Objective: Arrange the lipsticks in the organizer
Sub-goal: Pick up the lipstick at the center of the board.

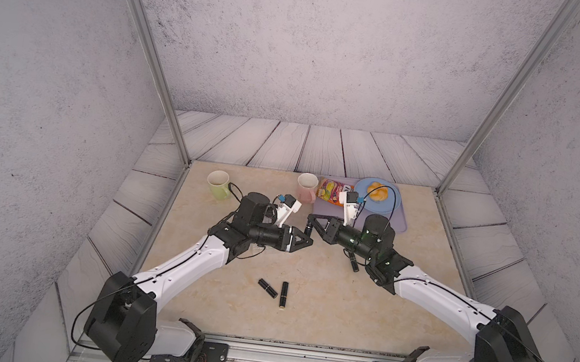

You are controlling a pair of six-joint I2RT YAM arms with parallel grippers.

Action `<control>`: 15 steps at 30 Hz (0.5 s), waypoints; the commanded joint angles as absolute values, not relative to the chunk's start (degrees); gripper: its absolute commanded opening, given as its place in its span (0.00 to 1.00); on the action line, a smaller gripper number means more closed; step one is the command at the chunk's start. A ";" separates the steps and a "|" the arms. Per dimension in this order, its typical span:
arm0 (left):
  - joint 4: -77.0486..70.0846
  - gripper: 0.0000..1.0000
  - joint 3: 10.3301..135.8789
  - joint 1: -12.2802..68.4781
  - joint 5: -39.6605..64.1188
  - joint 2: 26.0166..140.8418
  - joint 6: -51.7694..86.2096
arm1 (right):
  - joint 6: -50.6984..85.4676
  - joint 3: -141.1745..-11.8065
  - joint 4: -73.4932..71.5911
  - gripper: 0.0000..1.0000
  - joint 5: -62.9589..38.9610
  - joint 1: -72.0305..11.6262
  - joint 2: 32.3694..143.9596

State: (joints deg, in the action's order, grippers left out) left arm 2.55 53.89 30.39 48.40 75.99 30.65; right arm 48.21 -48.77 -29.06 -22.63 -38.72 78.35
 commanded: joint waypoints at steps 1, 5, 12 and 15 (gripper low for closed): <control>1.22 0.31 55.96 30.50 48.72 76.38 29.53 | 50.79 -49.57 -31.45 0.06 -23.81 -39.29 78.86; 2.19 0.16 56.34 30.50 47.14 75.44 27.81 | 51.57 -49.89 -29.23 0.10 -23.40 -39.29 78.97; 10.90 0.00 57.16 31.20 35.93 71.69 15.56 | 57.13 -52.60 -20.15 0.40 -25.91 -37.63 79.36; 13.61 0.00 57.39 31.93 33.04 70.96 12.06 | 57.12 -53.39 -17.19 0.43 -27.76 -37.20 78.66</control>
State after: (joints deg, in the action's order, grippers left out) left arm 10.39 55.72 31.22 38.09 72.58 18.31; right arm 55.68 -51.77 -22.39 -24.88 -37.87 78.96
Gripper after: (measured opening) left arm 0.239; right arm 0.423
